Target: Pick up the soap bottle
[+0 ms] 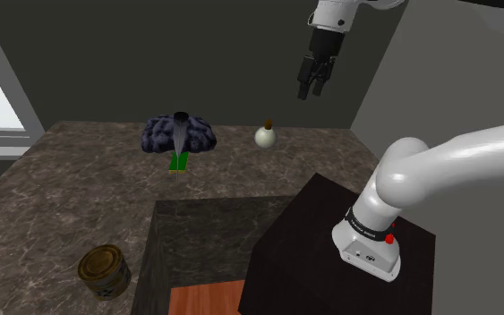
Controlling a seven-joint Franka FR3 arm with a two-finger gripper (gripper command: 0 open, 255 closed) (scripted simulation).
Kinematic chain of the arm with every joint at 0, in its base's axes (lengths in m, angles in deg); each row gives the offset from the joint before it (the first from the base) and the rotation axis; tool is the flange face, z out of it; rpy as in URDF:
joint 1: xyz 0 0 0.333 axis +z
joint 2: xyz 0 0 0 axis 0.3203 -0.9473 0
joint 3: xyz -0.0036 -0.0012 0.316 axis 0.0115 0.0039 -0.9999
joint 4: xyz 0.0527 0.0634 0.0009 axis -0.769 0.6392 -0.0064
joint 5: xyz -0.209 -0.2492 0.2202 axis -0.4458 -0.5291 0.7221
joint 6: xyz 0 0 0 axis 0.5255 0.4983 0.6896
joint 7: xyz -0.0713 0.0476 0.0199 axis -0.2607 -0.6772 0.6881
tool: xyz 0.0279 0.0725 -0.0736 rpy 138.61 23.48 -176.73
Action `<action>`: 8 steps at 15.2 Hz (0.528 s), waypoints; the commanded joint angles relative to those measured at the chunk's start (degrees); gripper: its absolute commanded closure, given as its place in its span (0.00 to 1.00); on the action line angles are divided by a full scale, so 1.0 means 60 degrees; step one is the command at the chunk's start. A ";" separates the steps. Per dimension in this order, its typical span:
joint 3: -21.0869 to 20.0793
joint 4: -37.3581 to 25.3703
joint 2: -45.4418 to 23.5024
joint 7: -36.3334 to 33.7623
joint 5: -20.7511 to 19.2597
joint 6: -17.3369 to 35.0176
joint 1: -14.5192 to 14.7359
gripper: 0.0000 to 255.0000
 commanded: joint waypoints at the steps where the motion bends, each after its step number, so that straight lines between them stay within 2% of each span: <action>1: 0.0000 0.0000 0.0000 0.0000 0.0000 0.0000 0.0000 0.00; 8: 0.0913 0.0383 -0.1381 0.1319 -0.0715 0.1623 -0.0278 0.00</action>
